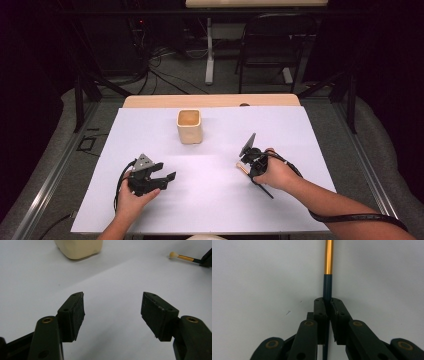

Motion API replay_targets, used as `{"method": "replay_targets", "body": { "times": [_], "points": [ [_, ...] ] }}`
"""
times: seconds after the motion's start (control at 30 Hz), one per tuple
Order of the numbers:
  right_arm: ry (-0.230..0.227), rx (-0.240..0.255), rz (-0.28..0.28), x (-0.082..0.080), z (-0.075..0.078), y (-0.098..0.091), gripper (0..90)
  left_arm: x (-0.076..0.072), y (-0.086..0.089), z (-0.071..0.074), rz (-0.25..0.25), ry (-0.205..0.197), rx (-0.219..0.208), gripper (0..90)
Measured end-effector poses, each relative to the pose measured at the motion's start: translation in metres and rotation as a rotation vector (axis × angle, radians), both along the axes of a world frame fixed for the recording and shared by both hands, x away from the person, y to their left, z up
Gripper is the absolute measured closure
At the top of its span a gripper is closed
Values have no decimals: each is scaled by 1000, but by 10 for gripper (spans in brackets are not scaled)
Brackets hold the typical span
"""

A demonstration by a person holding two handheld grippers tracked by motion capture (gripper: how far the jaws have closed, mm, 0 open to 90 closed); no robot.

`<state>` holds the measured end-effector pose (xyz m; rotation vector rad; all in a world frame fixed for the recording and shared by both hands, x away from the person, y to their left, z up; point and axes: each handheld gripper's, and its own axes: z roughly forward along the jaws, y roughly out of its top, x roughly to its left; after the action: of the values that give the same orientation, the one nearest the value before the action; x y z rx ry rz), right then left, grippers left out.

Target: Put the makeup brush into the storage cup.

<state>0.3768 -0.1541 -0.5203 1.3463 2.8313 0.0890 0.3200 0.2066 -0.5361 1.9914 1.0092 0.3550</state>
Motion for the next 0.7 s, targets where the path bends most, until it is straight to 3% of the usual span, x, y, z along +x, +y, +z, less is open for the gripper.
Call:
{"method": "replay_targets", "body": {
  "times": [0.1,0.17,0.27,0.3,0.57,0.6,0.63,0.67,0.7],
  "points": [
    [-16,15,-12,-1,0,0,833,0,0,0,0,0,0,350],
    [6,-11,16,2,4,0,833,0,0,0,0,0,0,350],
    [-5,9,10,1,5,-1,833,0,0,0,0,0,1,350],
    [3,-16,18,2,7,-1,833,0,0,0,0,0,0,350],
    [-20,-9,24,1,18,-2,833,0,0,0,0,0,1,350],
    [-20,14,14,1,18,-2,833,0,0,0,1,1,-1,350],
    [-2,-38,26,2,23,-1,833,0,0,0,1,1,-1,350],
    [-41,16,14,0,19,-2,833,0,0,0,1,1,-1,350],
    [-21,1,19,1,23,-1,833,0,0,0,2,1,-1,350]
  ]
}}
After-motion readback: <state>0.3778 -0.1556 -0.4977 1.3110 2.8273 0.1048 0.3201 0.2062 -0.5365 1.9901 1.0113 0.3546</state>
